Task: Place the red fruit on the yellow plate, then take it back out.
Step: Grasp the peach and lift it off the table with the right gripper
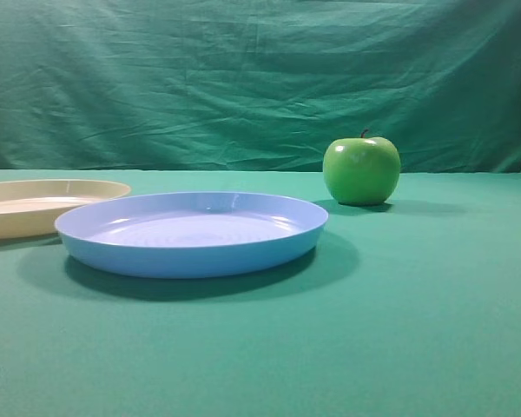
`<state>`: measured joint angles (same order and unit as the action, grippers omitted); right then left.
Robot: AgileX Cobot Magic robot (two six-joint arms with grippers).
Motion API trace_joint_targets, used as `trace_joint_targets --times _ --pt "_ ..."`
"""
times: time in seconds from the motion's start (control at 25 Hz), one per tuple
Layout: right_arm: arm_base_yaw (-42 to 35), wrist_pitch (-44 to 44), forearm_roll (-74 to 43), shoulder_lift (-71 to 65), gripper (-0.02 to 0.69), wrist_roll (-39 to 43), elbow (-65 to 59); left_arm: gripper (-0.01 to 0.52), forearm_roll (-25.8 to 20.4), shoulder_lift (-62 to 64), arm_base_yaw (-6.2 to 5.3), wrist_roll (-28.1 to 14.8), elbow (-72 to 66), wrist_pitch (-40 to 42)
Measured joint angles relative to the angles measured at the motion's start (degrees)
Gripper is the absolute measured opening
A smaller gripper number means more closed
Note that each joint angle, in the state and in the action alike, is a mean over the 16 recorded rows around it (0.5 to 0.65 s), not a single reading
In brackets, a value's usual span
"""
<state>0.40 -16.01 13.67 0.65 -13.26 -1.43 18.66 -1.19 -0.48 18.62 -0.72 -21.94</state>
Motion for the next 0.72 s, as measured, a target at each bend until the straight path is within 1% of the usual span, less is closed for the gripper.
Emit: trace_joint_targets --times 0.24,0.4,0.52,0.72 --pt "0.00 4.90 7.82 -0.08 0.000 0.11 1.86 0.000 0.00 0.00 0.00 0.00 0.00 0.00" --pt "0.00 4.65 12.21 -1.58 0.000 -0.12 5.15 0.000 0.00 0.00 0.00 0.00 0.00 0.00" --pt "0.00 0.94 14.15 -4.26 0.000 -0.63 8.74 0.000 0.00 0.00 0.00 0.00 0.00 0.00" --pt "0.00 -10.26 14.19 -11.81 0.000 -2.09 16.68 0.000 0.00 0.00 0.00 0.00 0.00 0.00"
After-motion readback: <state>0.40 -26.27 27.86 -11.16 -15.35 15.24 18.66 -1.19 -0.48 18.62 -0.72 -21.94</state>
